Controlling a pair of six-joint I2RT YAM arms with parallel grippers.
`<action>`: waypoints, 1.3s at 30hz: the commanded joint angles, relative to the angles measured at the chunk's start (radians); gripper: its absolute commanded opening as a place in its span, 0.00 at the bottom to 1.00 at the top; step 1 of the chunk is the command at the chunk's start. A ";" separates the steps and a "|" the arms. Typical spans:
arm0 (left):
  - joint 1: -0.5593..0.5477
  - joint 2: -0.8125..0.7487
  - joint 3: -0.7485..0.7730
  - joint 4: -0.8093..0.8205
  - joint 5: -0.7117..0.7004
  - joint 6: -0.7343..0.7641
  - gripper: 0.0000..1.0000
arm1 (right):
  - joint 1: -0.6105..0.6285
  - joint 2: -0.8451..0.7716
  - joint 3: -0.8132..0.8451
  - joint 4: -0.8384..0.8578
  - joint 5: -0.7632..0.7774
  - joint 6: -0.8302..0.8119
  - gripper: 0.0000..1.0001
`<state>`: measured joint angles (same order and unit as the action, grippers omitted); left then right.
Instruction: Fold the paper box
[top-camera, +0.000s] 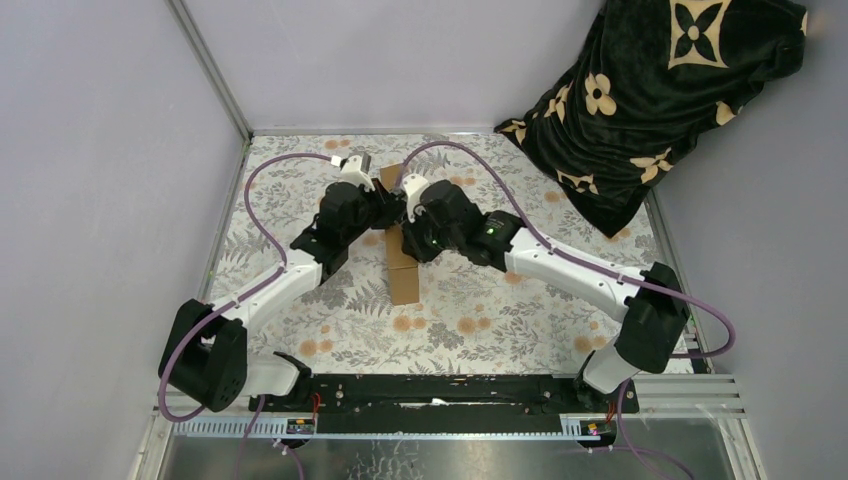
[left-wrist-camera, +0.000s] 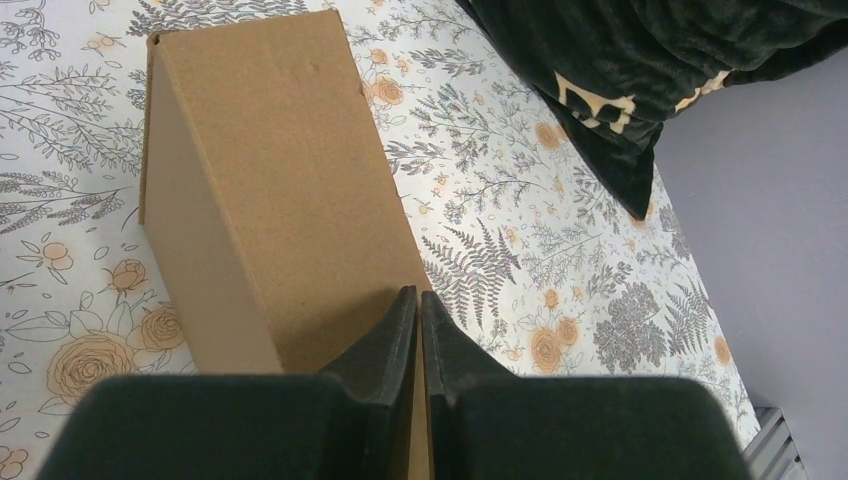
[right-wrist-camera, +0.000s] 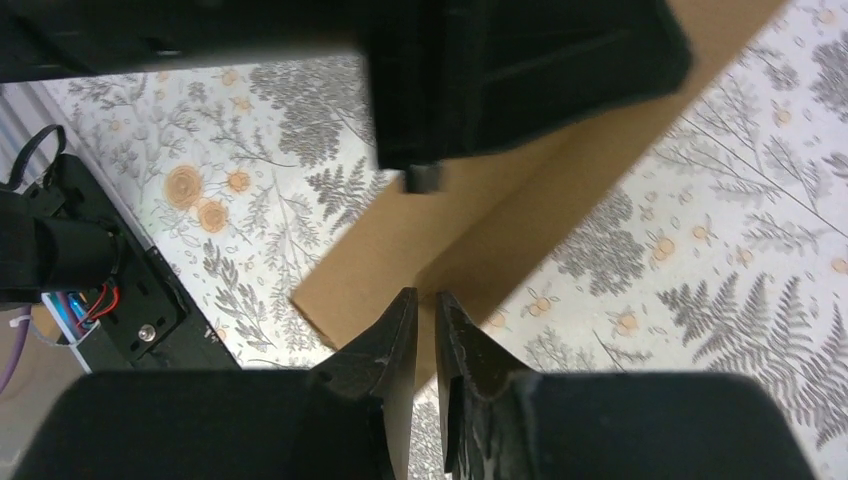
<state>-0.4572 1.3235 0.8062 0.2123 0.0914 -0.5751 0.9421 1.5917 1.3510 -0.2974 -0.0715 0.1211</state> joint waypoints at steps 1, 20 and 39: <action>-0.008 0.054 -0.082 -0.264 0.072 0.049 0.12 | -0.108 -0.049 0.057 -0.073 0.022 0.016 0.20; -0.147 -0.133 -0.148 -0.396 0.108 0.023 0.12 | -0.282 0.267 0.527 -0.144 -0.094 -0.099 0.20; -0.126 -0.197 -0.186 -0.471 -0.048 -0.015 0.19 | -0.217 0.348 0.563 -0.164 -0.144 -0.162 0.20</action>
<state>-0.5926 1.0809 0.7040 0.0113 0.0769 -0.6041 0.7086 1.9148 1.8530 -0.4534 -0.1967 -0.0082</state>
